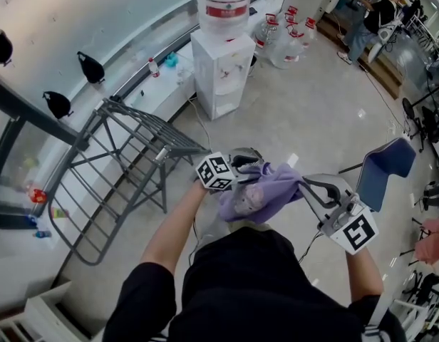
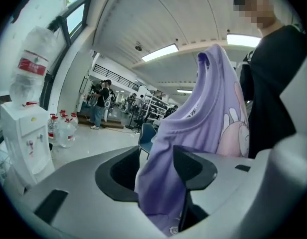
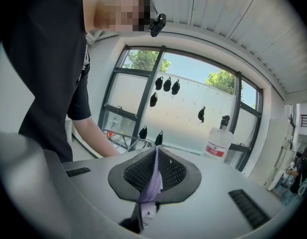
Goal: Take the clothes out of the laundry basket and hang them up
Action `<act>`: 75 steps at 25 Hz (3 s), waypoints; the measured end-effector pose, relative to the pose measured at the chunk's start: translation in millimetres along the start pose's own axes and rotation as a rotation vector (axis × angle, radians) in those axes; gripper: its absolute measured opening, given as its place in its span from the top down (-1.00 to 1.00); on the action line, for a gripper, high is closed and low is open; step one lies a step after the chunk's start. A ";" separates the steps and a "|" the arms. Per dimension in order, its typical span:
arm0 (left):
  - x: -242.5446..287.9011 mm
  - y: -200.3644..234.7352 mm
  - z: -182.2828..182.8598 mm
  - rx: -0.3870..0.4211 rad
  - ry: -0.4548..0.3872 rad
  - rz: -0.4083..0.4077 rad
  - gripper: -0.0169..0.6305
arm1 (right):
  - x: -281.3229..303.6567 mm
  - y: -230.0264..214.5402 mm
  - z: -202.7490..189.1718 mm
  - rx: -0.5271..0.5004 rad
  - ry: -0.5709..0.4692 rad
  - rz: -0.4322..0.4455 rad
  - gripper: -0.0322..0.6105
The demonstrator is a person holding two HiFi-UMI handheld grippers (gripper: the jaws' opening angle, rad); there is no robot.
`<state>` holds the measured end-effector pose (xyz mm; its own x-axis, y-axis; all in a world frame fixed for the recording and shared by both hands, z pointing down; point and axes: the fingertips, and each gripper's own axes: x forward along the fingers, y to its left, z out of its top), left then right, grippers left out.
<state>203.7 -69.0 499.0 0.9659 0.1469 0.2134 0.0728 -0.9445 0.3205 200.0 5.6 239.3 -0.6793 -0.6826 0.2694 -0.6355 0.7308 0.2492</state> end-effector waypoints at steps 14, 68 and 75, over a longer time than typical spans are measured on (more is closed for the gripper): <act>6.9 -12.7 5.2 0.046 0.043 -0.126 0.29 | -3.0 5.4 17.4 -0.036 -0.019 -0.016 0.87; -551.1 -432.6 143.5 0.445 -0.651 1.794 0.92 | 128.0 180.7 261.0 -0.103 -0.669 0.454 0.87; -629.0 -502.1 70.7 0.371 -0.673 1.992 0.92 | 207.3 299.0 280.4 -0.020 -0.673 0.736 0.87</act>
<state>-422.8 292.1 138.5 -0.2928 -0.8882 -0.3540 -0.9461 0.3228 -0.0274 -233.7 82.0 108.8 -0.9719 0.0864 -0.2189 0.0299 0.9680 0.2493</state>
